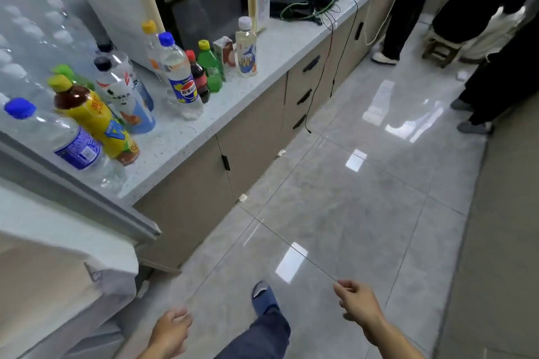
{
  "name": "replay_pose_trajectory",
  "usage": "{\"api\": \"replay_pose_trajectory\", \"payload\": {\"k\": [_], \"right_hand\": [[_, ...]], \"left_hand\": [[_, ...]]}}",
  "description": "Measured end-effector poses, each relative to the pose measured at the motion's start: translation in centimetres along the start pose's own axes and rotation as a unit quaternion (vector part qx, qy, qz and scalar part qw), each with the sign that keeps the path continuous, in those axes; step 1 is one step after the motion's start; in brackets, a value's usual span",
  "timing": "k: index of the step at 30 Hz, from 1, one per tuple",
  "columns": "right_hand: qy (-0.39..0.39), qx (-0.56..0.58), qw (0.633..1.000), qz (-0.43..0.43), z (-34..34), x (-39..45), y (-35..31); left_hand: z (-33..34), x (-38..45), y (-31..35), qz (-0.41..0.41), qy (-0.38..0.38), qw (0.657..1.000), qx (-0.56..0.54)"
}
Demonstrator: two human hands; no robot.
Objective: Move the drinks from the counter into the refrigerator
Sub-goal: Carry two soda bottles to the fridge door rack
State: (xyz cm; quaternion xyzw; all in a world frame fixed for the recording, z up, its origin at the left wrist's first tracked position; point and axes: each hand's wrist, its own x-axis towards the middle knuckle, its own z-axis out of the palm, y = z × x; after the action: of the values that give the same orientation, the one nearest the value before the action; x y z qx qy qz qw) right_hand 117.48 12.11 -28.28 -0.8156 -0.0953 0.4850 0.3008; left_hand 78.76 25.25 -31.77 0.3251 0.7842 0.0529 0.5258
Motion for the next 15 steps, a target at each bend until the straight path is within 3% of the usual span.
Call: {"api": "replay_pose_trajectory", "payload": {"k": [9, 15], "right_hand": [[0.033, -0.098, 0.994, 0.026, -2.6, 7.7, -9.4], [-0.001, -0.152, 0.988, 0.012, -2.2, 15.1, -16.2]], "left_hand": [[3.6, 1.3, 14.6, -0.002, -0.02, 0.997, -0.077], [5.0, 3.0, 21.9, 0.027, -0.001, 0.991, -0.131]]}}
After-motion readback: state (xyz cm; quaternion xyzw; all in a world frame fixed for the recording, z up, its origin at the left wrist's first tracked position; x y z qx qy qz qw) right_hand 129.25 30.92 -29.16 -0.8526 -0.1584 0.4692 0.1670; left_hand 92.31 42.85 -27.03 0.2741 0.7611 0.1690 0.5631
